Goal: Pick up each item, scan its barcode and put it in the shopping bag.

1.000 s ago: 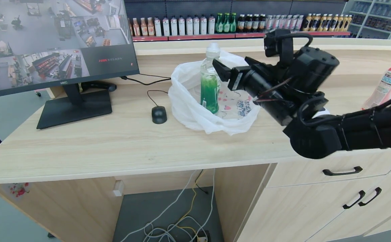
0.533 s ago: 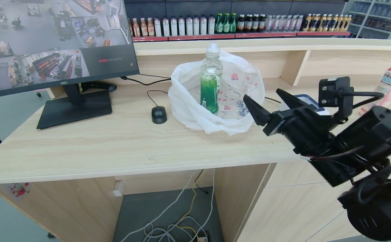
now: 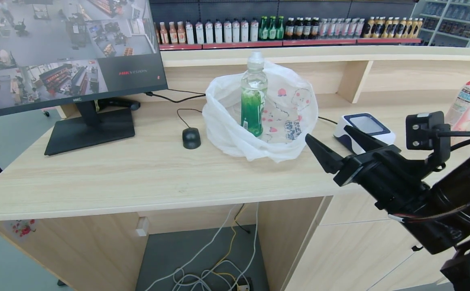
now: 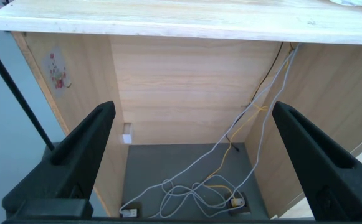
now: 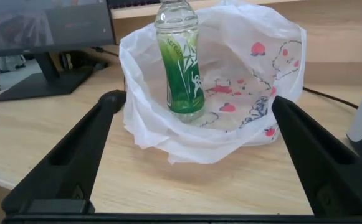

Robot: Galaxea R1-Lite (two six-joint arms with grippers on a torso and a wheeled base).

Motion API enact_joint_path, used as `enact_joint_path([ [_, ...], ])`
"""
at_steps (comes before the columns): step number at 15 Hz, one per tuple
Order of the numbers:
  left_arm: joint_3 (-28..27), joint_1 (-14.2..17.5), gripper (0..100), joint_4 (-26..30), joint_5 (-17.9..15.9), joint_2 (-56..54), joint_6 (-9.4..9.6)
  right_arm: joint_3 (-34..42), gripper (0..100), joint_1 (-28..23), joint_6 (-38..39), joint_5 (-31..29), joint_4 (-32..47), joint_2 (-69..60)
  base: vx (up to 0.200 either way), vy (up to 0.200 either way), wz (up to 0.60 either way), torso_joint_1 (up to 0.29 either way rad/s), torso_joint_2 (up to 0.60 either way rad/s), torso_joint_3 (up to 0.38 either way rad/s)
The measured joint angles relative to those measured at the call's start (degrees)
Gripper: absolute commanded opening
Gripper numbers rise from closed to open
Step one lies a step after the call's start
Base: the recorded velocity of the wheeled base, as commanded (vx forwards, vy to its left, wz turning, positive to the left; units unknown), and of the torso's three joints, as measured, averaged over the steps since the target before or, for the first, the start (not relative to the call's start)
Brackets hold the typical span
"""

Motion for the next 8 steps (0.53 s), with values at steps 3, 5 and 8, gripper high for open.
enact_joint_path([
  [3,0.0,0.0,100,0.0,0.0,0.0,-0.28,0.7,100,0.0,0.0,0.0,-0.1,-1.0,0.0,0.0,0.0,0.0,0.0,0.0],
  [5,0.0,0.0,100,0.0,0.0,0.0,-0.33,1.1,100,0.6,0.3,0.0,0.0,-0.9,0.0,0.0,0.0,0.0,0.0,0.0],
  [8,0.0,0.0,100,0.0,0.0,0.0,-0.38,0.3,100,0.7,1.6,0.0,0.0,-0.3,0.0,-0.133,0.0,0.002,0.0,0.003],
])
